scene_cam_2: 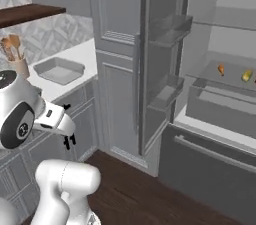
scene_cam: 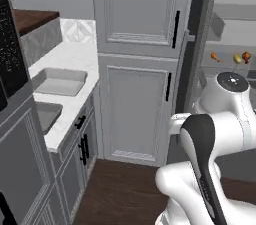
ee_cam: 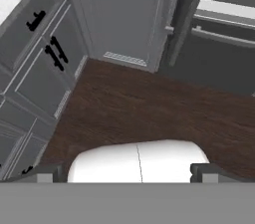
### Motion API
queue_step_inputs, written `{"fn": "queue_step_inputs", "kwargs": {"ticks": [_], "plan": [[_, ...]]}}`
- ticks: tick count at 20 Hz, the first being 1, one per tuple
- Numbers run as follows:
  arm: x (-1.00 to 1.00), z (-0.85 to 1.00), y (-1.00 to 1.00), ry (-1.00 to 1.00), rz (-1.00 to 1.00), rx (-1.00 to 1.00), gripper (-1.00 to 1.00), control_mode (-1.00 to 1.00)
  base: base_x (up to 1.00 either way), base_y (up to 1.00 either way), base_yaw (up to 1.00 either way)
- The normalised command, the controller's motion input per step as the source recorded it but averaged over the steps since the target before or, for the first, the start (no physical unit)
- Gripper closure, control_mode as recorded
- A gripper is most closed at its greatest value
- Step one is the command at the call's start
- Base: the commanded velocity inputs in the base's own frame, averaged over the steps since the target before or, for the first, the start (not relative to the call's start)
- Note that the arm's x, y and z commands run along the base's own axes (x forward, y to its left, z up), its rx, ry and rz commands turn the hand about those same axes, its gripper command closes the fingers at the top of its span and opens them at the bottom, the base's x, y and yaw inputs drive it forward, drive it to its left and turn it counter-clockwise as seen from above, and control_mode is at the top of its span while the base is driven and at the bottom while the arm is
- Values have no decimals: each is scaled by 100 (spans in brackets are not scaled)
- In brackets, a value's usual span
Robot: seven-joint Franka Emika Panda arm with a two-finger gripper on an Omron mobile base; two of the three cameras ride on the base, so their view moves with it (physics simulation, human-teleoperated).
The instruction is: Place one cucumber and one chicken drumstick in each tupperware on the nearby counter, to pack two identical lunches.
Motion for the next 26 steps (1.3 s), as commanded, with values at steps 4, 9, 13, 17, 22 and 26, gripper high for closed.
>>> {"fn": "queue_step_inputs", "kwargs": {"ticks": [4, 9, 13, 17, 22, 26], "plan": [[0, 0, 0, 0, 0, 0, -100, 100, -20, -4, -76], [0, 0, 0, 0, 0, 0, -100, 100, 2, -49, -76], [0, 0, 0, 0, 0, 0, -100, 100, 43, -95, -17], [0, 0, 0, 0, 0, 0, -100, 100, 91, -73, 5], [0, 0, 0, 0, 0, 0, -100, 100, 98, -7, 11], [0, 0, 0, 0, 0, 0, -100, 100, 89, -4, 7]]}}
